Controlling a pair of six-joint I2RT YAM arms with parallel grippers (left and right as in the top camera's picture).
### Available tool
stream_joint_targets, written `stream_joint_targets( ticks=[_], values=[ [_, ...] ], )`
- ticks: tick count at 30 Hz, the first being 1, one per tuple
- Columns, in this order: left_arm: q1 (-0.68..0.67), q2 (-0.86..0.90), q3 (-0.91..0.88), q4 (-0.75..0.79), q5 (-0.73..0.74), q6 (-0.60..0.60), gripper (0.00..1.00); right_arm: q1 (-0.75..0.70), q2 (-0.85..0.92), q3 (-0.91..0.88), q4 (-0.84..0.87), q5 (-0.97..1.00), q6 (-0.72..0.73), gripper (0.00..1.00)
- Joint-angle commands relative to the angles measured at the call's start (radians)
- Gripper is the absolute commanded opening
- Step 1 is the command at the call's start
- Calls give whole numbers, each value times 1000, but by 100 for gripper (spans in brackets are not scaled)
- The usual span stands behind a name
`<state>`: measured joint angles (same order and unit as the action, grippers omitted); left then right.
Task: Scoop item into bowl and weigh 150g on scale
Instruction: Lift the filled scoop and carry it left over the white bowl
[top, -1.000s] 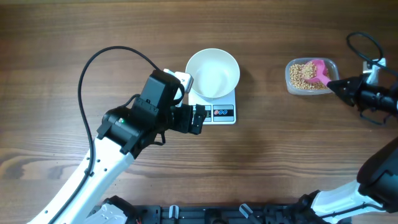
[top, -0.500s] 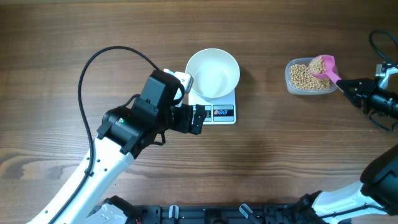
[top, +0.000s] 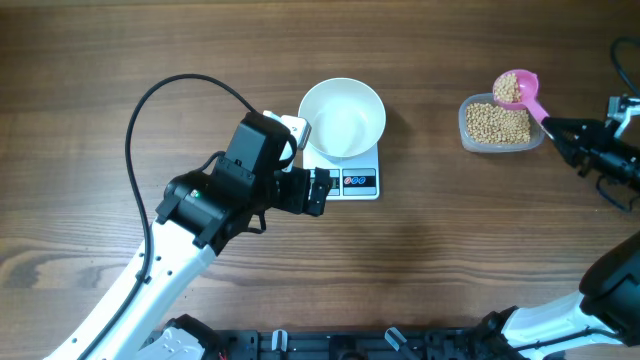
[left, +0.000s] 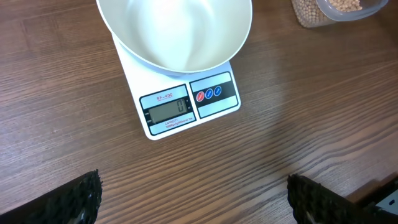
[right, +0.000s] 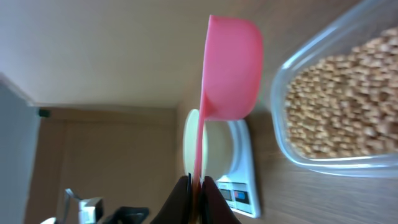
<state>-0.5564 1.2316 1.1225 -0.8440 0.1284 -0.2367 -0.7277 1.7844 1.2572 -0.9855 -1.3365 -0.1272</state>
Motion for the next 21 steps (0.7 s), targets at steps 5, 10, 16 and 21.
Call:
stream_joint_targets(
  ticks=[5,10,16,21],
  values=[
    [-5,-1,-4,2,-10,21,100,24,23,-8,-10,-213,24,4],
    [-5,-1,-4,2,-10,21,100,88,23,-8,-14,-214,59,4],
    [-5,-1,-4,2,-10,21,100,218,23,-7,-14,-213,85,4],
    [-5,-1,-4,2,-10,21,100,326,23,-8,-8,-213,86,4]
  ],
)
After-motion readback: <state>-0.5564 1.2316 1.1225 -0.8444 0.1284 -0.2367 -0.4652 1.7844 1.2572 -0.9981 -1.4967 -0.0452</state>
